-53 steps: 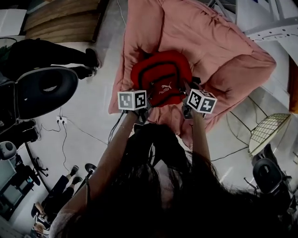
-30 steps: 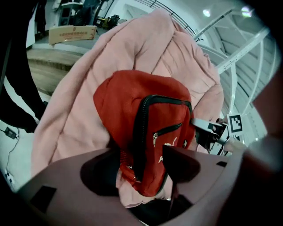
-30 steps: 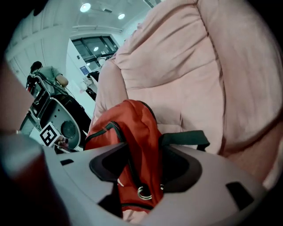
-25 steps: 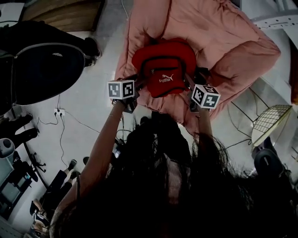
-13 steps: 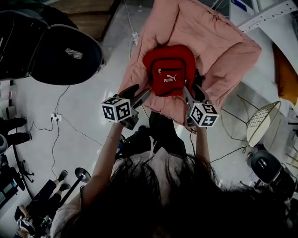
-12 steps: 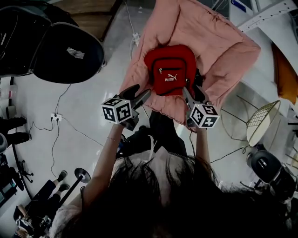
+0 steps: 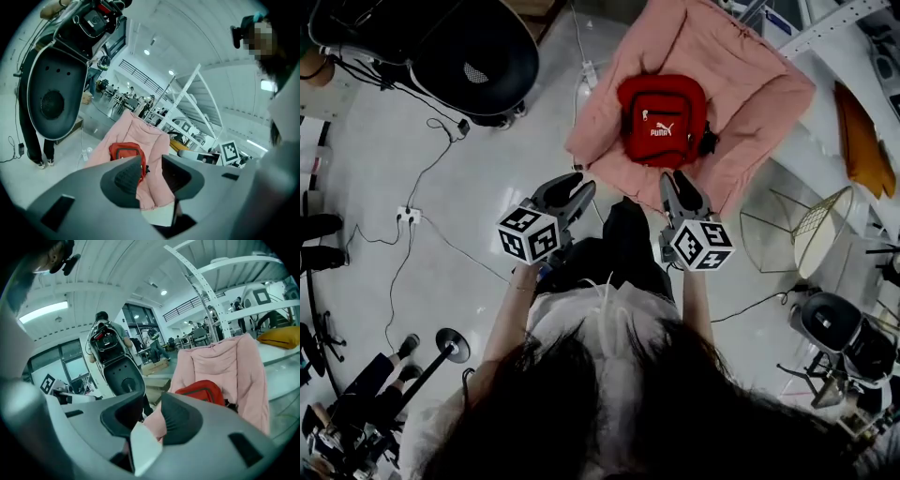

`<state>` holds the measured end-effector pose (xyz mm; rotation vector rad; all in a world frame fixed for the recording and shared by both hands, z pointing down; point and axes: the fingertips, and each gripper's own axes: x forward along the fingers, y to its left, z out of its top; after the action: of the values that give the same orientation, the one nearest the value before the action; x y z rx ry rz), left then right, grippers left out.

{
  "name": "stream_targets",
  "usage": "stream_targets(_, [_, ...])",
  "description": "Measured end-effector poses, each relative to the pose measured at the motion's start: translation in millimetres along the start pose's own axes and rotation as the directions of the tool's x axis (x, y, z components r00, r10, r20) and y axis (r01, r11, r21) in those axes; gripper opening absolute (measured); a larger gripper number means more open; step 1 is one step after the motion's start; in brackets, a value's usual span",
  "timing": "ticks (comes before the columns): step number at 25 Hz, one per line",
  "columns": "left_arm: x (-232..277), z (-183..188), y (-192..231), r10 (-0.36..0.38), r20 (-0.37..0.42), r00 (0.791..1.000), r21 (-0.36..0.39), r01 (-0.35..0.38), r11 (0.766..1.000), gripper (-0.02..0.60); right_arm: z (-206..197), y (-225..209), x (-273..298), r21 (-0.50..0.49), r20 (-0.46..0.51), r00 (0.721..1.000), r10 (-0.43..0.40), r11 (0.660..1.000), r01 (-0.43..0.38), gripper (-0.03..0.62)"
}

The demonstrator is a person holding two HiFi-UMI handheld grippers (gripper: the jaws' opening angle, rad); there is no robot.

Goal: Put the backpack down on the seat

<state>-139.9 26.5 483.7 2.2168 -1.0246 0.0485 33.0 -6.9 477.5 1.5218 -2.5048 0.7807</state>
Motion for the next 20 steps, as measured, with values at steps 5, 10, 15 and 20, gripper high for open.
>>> stream_targets(5, [-40, -16, -19, 0.009, -0.012, 1.0, 0.047, -0.008, 0.999, 0.123, -14, 53, -31, -0.015, -0.014, 0.998, 0.056, 0.998, -0.057, 0.091])
stream_targets(10, [-57, -32, -47, -0.001, -0.031, 1.0, 0.106, 0.004, 0.994, 0.121, -12, 78, -57, -0.057, -0.016, 0.997, 0.081, 0.995, -0.081, 0.084])
stream_targets(15, [-56, -44, -68, -0.046, -0.039, 0.998, 0.093, 0.049, 0.994, 0.121, -12, 89, -72, -0.066, -0.014, 0.995, 0.102, 0.992, -0.103, 0.084])
stream_targets(20, [-53, -51, -108, -0.042, -0.027, 0.999, 0.136, 0.045, 0.99, 0.121, -19, 84, -115, -0.066, -0.018, 0.991, 0.132, 0.989, -0.133, 0.084])
